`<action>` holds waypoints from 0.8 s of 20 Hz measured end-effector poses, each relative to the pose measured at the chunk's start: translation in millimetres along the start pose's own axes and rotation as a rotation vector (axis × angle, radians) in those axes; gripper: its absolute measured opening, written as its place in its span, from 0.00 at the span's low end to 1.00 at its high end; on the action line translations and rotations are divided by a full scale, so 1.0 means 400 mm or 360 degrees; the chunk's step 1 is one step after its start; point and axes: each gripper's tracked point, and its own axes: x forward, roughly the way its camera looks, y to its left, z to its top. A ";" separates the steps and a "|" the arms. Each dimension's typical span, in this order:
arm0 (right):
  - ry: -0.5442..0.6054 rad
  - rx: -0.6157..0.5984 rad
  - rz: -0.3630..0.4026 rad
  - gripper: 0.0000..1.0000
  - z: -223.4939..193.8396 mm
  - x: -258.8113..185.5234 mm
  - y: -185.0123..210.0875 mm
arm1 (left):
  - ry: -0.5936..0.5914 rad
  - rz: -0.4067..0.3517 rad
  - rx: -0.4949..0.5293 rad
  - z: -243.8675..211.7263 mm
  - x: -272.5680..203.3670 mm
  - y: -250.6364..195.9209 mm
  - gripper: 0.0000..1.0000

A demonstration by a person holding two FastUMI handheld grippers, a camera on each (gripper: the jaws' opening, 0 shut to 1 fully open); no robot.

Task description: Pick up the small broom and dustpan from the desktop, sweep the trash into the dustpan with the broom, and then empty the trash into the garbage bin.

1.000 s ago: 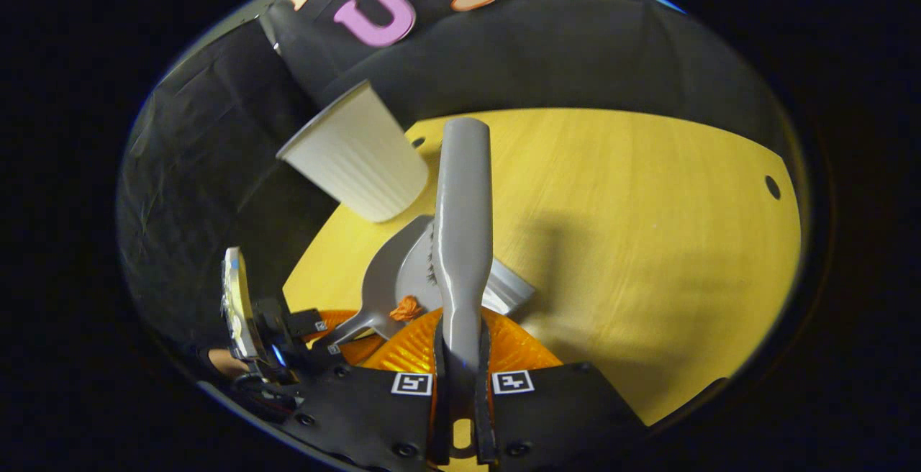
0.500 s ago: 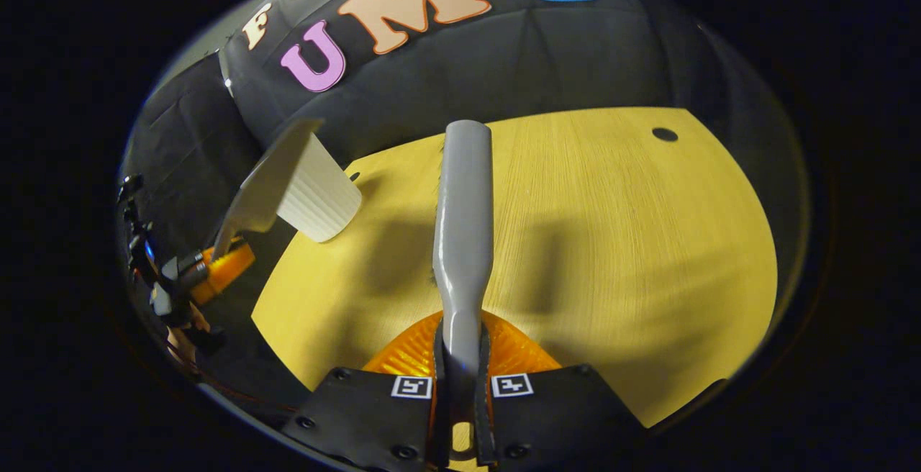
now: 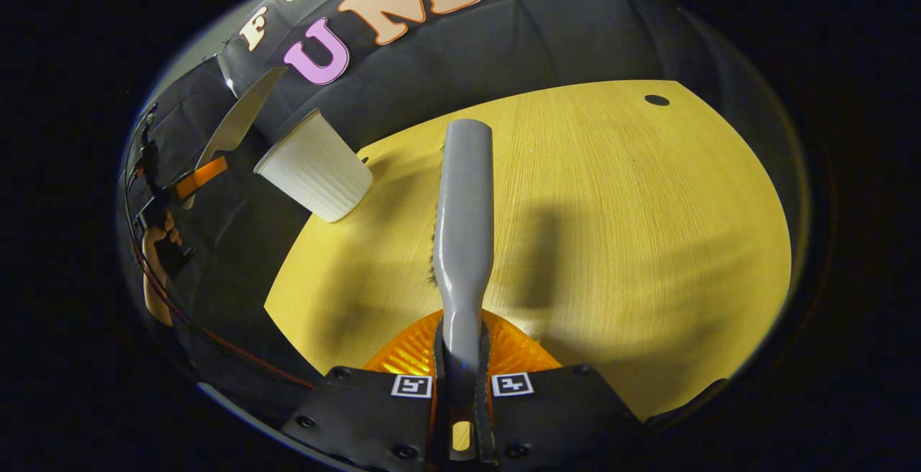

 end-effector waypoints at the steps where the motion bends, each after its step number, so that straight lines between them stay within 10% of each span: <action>1: 0.0006 -0.0004 0.0000 0.16 -0.003 -0.002 0.000 | 0.0054 0.0040 0.0060 -0.007 0.002 0.002 0.24; 8: 0.0081 -0.0069 -0.0023 0.16 0.012 -0.007 -0.006 | 0.0228 0.0238 0.0786 0.029 -0.011 0.019 0.25; 16: 0.0141 -0.0107 0.0010 0.16 0.020 -0.017 -0.030 | 0.0274 0.0164 0.1735 0.049 -0.039 0.027 0.26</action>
